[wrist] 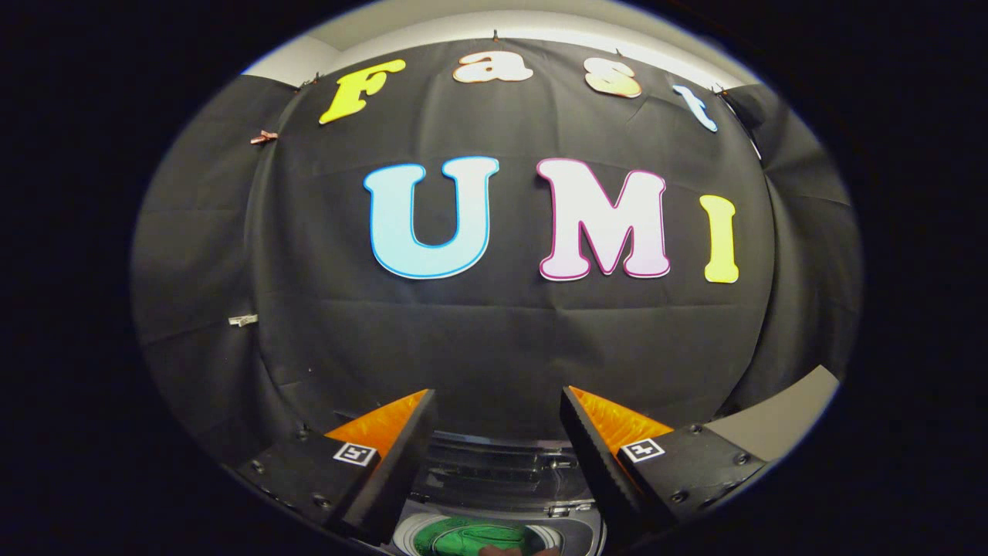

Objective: Put the clothes into the washing machine and then close the washing machine lid.

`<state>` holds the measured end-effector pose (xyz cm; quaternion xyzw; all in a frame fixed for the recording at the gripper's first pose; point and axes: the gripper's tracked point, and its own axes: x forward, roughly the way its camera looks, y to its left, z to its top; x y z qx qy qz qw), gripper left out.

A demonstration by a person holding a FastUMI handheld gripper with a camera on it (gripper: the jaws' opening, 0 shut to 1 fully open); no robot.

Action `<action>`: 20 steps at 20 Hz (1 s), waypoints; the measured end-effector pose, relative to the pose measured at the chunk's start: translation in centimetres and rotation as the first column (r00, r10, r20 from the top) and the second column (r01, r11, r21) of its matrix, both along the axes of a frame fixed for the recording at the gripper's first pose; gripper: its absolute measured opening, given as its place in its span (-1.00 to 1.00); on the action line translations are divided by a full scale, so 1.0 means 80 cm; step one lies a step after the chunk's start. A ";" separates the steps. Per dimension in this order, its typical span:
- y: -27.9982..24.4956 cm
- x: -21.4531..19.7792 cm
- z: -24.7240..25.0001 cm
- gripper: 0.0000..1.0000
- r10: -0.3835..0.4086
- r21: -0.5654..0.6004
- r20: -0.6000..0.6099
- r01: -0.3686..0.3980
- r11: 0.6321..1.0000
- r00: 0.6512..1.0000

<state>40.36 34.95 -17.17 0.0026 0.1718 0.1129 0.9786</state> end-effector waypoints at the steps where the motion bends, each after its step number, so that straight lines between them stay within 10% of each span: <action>1: -0.001 0.010 -0.010 0.98 -0.011 0.002 -0.033 0.011 1.000 0.999; 20: -0.035 0.060 -0.130 1.00 -0.089 -0.045 -0.232 0.081 0.996 0.969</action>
